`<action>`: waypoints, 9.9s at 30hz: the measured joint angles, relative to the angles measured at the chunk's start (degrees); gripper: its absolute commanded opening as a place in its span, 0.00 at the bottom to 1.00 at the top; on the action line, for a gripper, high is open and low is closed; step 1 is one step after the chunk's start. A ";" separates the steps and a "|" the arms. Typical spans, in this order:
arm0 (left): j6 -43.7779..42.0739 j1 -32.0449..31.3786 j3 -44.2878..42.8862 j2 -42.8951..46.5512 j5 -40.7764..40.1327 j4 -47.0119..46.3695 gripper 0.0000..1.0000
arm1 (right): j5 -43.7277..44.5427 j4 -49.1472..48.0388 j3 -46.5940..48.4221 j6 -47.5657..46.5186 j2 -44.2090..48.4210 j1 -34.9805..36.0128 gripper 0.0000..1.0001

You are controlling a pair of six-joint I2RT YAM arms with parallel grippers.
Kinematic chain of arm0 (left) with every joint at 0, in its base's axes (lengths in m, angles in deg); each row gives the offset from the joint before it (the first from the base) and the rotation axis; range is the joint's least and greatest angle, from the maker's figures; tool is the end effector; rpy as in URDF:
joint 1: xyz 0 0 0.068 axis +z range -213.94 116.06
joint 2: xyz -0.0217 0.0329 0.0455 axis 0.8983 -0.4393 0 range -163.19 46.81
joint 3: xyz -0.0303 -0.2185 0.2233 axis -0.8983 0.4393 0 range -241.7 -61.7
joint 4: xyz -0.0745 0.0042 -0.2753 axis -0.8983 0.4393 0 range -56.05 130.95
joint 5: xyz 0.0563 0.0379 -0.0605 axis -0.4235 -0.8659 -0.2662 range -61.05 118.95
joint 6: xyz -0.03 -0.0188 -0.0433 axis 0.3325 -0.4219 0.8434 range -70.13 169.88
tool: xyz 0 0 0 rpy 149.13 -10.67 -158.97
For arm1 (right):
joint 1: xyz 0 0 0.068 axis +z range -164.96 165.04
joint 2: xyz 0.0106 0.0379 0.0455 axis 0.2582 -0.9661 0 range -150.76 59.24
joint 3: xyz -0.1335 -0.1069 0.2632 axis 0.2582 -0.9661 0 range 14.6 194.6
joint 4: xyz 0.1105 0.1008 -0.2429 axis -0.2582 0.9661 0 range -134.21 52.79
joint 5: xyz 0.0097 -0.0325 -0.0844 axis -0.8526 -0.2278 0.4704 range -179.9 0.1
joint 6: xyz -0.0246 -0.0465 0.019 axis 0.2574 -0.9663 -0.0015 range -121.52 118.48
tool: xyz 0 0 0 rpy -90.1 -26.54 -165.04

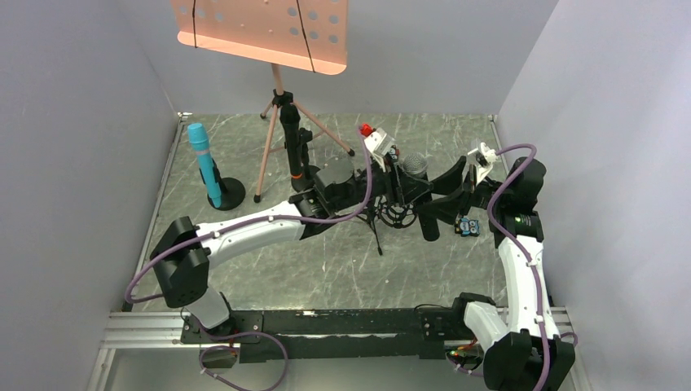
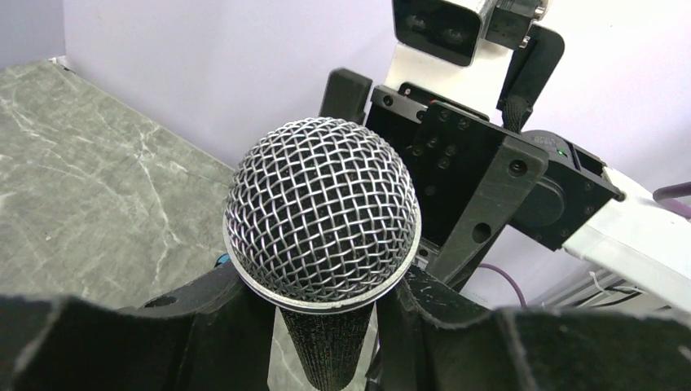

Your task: Attach the microphones to the stand

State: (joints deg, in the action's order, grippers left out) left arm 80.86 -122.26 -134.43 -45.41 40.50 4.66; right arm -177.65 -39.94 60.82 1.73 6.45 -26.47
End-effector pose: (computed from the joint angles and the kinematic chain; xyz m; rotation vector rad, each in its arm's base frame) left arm 0.2124 -0.3587 0.4049 0.5480 1.4646 -1.4076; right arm 0.1884 0.0010 0.3719 -0.8878 1.4718 1.2105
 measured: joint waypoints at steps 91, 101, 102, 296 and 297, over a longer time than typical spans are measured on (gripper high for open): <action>-34.95 -0.17 -19.45 -0.50 1.86 38.25 0.00 | 30.62 3.13 -0.07 2.29 -2.01 -6.43 0.91; -35.15 -0.07 -12.22 0.98 3.89 32.39 0.00 | 30.42 3.10 -0.37 2.16 -2.38 -6.43 0.91; -34.75 0.04 -10.40 1.29 3.85 31.10 0.00 | 30.42 3.10 -0.37 2.14 -2.38 -6.43 0.91; -37.33 5.64 18.14 -11.43 -12.90 -11.61 0.16 | 5.40 56.46 13.14 -37.20 -31.23 -4.15 1.00; -37.31 5.64 18.14 -11.43 -12.90 -11.61 0.20 | 5.60 58.64 13.94 -39.85 -31.26 -4.76 1.00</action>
State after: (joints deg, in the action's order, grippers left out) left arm 43.55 -116.63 -116.29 -56.85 27.61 -6.95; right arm -172.05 18.70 74.76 -38.12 -24.81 -31.23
